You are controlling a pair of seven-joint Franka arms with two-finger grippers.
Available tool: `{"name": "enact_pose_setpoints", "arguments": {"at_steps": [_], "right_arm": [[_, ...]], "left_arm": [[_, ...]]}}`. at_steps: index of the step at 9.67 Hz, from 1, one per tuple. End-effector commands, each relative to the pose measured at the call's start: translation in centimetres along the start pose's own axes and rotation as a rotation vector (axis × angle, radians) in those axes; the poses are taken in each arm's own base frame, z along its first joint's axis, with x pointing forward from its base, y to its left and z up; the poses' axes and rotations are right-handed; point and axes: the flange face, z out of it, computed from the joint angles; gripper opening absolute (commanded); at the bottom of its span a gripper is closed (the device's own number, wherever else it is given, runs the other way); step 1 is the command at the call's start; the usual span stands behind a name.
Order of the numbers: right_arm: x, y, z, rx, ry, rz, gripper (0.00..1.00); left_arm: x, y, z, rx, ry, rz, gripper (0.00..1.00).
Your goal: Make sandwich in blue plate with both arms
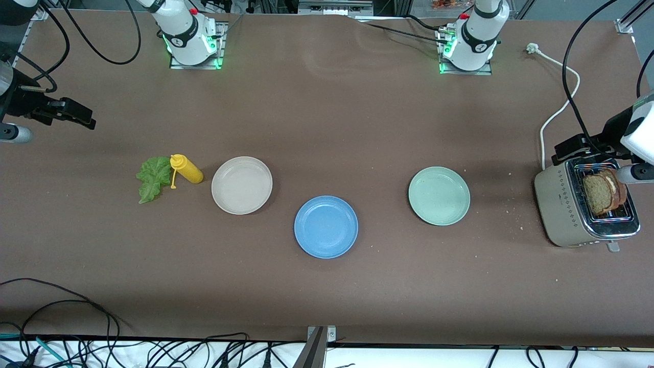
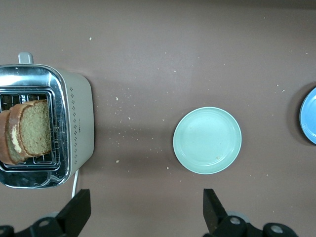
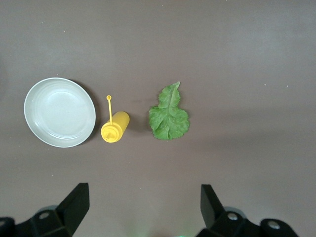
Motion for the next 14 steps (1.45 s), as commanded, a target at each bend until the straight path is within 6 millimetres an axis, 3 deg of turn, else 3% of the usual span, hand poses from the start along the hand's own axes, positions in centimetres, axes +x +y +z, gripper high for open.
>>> {"name": "enact_pose_setpoints", "arguments": {"at_steps": [1,14], "right_arm": [[0.2,-0.16,-0.42,-0.018,0.006,0.008,1.0],[-0.26,0.42,-0.55,-0.019,-0.005,0.046,1.0]], "left_arm": [[-0.32,0.08,-0.52,0.022,0.002,0.022,1.0],[-0.22,0.12,-0.35,0.02,0.0,0.01,1.0]]}}
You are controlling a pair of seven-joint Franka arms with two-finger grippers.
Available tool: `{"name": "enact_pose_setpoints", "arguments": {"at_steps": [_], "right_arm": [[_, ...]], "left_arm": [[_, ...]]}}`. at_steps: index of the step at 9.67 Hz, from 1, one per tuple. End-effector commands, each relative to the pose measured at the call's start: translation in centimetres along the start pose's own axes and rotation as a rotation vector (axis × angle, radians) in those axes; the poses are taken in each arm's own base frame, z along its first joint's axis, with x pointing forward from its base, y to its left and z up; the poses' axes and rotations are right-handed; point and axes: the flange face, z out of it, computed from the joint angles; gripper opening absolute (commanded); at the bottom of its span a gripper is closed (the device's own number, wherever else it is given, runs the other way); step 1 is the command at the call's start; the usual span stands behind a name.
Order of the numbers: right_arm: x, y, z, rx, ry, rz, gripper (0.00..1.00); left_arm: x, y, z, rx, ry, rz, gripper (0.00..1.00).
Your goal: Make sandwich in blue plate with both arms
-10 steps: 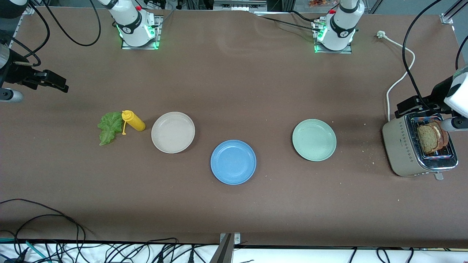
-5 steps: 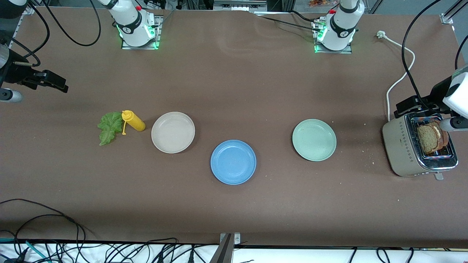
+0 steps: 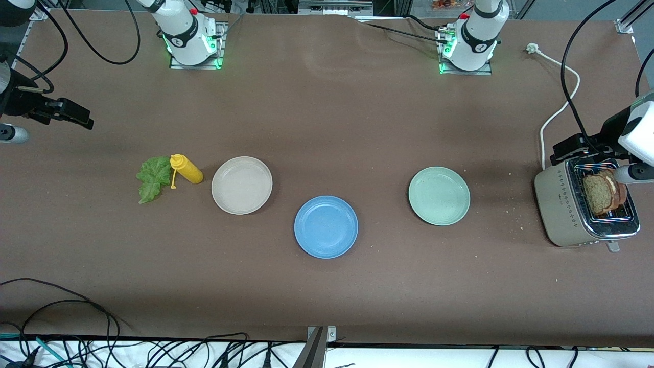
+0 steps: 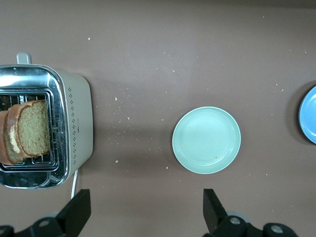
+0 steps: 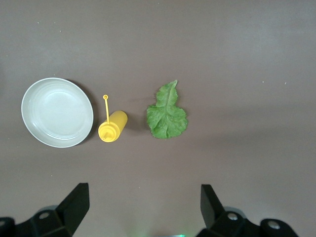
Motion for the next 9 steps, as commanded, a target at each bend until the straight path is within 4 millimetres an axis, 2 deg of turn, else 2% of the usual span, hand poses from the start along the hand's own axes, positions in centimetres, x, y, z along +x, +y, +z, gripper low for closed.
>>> {"name": "enact_pose_setpoints", "arguments": {"at_steps": [1,6,9], "right_arm": [[-0.3,-0.5,-1.1,-0.018,0.012,0.055,1.0],[-0.3,-0.2,-1.7,-0.017,0.001,0.061,1.0],[0.2,-0.3,-0.5,-0.01,-0.029,0.051,1.0]], "left_arm": [[-0.2,-0.2,-0.4,0.019,0.002,0.006,1.0],[0.0,-0.8,0.2,0.02,-0.01,-0.001,1.0],[0.0,-1.0,0.1,0.023,-0.008,0.004,1.0]]}}
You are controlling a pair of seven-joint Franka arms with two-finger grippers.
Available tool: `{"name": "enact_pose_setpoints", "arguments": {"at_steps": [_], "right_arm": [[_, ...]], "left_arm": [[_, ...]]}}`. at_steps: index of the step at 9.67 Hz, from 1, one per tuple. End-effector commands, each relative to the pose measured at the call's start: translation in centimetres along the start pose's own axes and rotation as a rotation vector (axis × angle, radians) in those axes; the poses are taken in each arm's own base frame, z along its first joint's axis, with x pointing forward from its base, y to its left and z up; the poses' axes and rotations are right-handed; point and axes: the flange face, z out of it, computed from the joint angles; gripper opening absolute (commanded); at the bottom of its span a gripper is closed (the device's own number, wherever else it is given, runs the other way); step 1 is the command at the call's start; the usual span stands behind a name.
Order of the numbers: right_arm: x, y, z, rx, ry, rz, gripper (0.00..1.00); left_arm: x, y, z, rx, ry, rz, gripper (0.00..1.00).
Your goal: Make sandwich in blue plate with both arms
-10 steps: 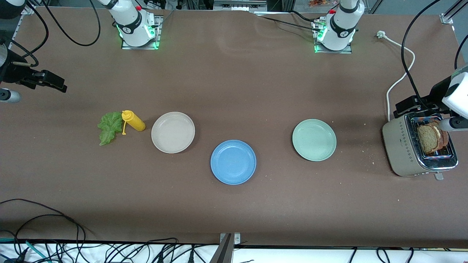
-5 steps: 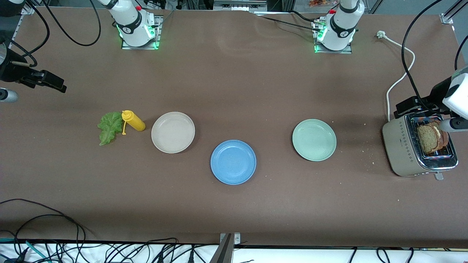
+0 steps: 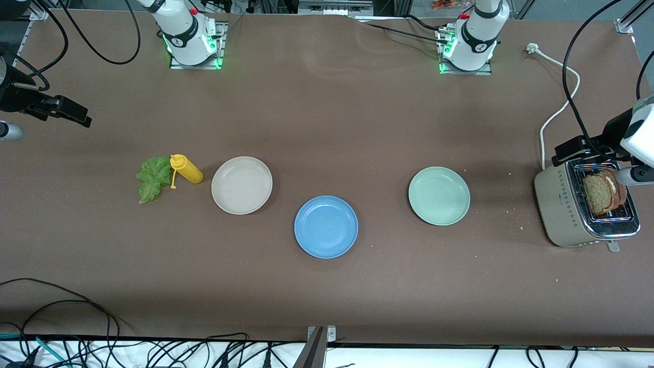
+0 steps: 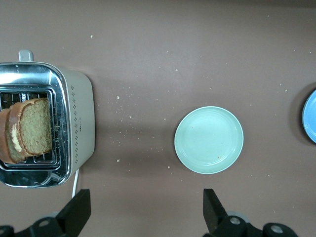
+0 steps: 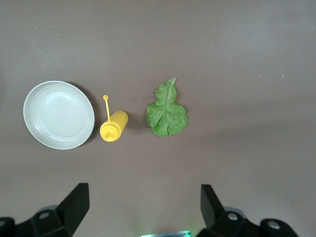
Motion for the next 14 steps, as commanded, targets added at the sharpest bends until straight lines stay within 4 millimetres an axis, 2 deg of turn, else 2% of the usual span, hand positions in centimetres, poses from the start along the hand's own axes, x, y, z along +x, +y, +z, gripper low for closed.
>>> {"name": "enact_pose_setpoints", "arguments": {"at_steps": [1,11,14], "right_arm": [[0.4,-0.3,0.2,-0.01,-0.025,0.005,1.0],[0.4,-0.5,0.3,-0.009,-0.027,0.014,1.0],[0.2,-0.7,0.2,-0.007,-0.025,0.014,1.0]], "left_arm": [[-0.2,-0.5,-0.3,0.019,-0.003,0.012,1.0],[-0.3,-0.9,0.2,0.028,-0.028,0.007,1.0],[-0.3,-2.8,0.1,0.025,-0.028,-0.03,1.0]]}}
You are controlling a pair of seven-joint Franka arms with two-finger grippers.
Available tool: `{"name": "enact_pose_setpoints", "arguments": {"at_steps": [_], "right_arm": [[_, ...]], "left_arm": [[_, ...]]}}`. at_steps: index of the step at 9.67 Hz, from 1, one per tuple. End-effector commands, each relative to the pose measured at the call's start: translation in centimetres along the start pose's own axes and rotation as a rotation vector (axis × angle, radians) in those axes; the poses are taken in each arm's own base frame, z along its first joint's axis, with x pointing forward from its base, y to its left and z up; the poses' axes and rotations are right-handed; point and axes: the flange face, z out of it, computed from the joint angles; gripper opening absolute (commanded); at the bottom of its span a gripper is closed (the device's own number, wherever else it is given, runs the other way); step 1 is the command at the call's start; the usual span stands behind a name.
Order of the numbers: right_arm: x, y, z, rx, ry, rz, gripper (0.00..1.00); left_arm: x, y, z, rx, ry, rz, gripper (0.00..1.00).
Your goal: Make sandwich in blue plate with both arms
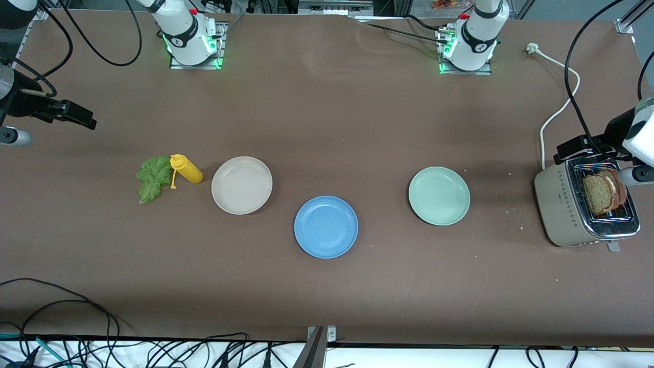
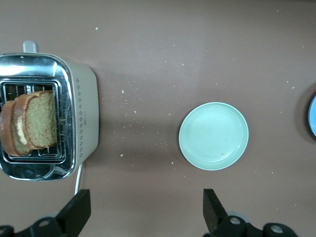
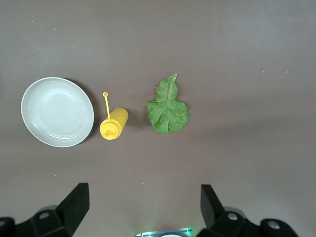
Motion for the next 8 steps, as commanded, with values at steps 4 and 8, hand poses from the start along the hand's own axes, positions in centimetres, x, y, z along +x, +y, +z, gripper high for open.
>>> {"name": "enact_pose_setpoints", "arguments": {"at_steps": [4,8], "right_arm": [[0.0,-0.3,-0.7,-0.003,0.002,0.015,1.0],[0.1,-0.3,-0.5,-0.003,0.001,0.016,1.0]], "left_arm": [[0.0,-5.5,-0.2,0.018,-0.007,-0.038,1.0],[1.4,-12.8,3.4,0.009,-0.059,-0.02,1.0]]}}
